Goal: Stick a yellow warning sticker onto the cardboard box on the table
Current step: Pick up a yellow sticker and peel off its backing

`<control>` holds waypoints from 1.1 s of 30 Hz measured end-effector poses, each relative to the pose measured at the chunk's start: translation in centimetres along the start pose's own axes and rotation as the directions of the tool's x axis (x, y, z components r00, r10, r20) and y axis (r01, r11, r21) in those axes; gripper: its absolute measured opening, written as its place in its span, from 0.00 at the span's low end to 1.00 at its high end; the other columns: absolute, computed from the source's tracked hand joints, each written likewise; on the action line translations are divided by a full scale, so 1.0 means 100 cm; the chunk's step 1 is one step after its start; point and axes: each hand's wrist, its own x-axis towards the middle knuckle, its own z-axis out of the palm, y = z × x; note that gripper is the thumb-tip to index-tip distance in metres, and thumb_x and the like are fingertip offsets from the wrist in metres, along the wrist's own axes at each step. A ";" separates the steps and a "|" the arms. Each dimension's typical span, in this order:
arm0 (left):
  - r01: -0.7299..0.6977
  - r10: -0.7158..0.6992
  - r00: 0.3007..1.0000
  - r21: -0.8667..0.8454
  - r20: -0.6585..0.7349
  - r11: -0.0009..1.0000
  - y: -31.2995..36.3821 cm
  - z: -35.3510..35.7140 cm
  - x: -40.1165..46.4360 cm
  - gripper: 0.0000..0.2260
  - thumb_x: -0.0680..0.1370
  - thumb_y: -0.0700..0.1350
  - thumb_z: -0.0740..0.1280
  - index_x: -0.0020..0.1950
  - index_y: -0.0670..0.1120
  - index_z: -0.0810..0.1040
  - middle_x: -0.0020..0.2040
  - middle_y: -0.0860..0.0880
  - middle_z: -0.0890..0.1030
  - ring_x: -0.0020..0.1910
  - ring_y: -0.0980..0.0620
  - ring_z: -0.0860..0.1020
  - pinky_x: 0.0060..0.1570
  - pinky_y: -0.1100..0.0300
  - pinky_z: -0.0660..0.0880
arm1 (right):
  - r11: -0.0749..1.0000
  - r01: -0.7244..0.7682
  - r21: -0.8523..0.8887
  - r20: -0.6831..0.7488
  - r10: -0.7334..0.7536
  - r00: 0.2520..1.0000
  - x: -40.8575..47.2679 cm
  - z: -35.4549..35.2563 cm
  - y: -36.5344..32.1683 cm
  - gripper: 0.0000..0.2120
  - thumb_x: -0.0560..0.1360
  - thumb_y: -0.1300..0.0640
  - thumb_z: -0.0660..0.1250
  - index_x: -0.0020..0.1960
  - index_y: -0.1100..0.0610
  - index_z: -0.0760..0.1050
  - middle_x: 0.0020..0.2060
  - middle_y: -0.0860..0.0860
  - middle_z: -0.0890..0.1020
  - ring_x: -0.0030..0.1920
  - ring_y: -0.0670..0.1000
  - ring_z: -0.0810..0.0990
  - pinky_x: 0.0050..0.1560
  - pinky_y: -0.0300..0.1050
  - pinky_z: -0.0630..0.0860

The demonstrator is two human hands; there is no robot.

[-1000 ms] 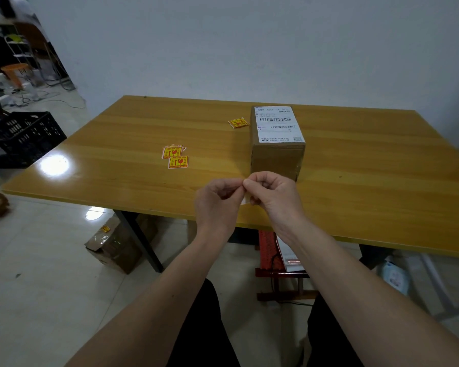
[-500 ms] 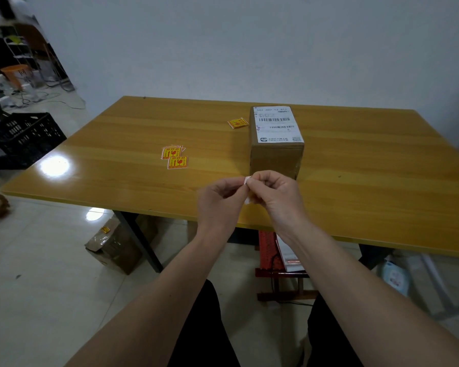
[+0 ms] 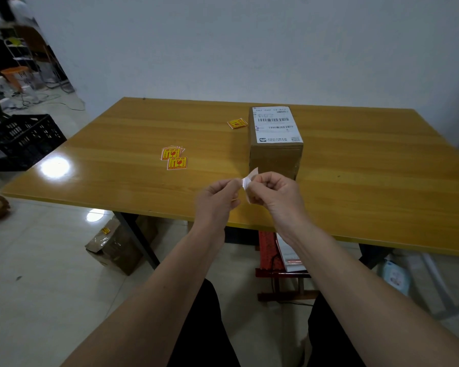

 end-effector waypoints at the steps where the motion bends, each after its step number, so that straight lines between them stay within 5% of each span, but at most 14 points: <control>1: 0.013 -0.013 1.000 -0.011 -0.012 1.000 0.000 0.000 0.000 0.02 0.74 0.41 0.69 0.43 0.43 0.81 0.35 0.50 0.76 0.41 0.54 0.74 0.48 0.59 0.76 | 1.000 -0.014 -0.006 -0.020 0.014 1.000 0.000 0.000 0.000 0.03 0.68 0.70 0.68 0.38 0.64 0.77 0.31 0.58 0.75 0.34 0.53 0.73 0.41 0.44 0.75; 17: 0.049 -0.061 0.989 -0.091 -0.137 0.995 -0.003 -0.001 0.005 0.04 0.75 0.43 0.69 0.39 0.47 0.79 0.38 0.50 0.77 0.40 0.55 0.74 0.42 0.63 0.76 | 0.997 -0.077 -0.010 -0.091 0.076 0.993 0.005 -0.003 0.001 0.07 0.67 0.67 0.68 0.34 0.57 0.77 0.38 0.61 0.80 0.39 0.53 0.76 0.42 0.46 0.75; 33: 0.041 -0.074 0.970 -0.145 -0.230 0.989 -0.004 -0.008 0.011 0.05 0.74 0.43 0.70 0.39 0.48 0.77 0.39 0.50 0.76 0.41 0.55 0.73 0.41 0.62 0.75 | 0.996 -0.090 -0.011 -0.091 0.088 0.992 0.006 -0.001 0.003 0.07 0.70 0.66 0.68 0.35 0.58 0.77 0.35 0.55 0.78 0.38 0.51 0.75 0.41 0.43 0.76</control>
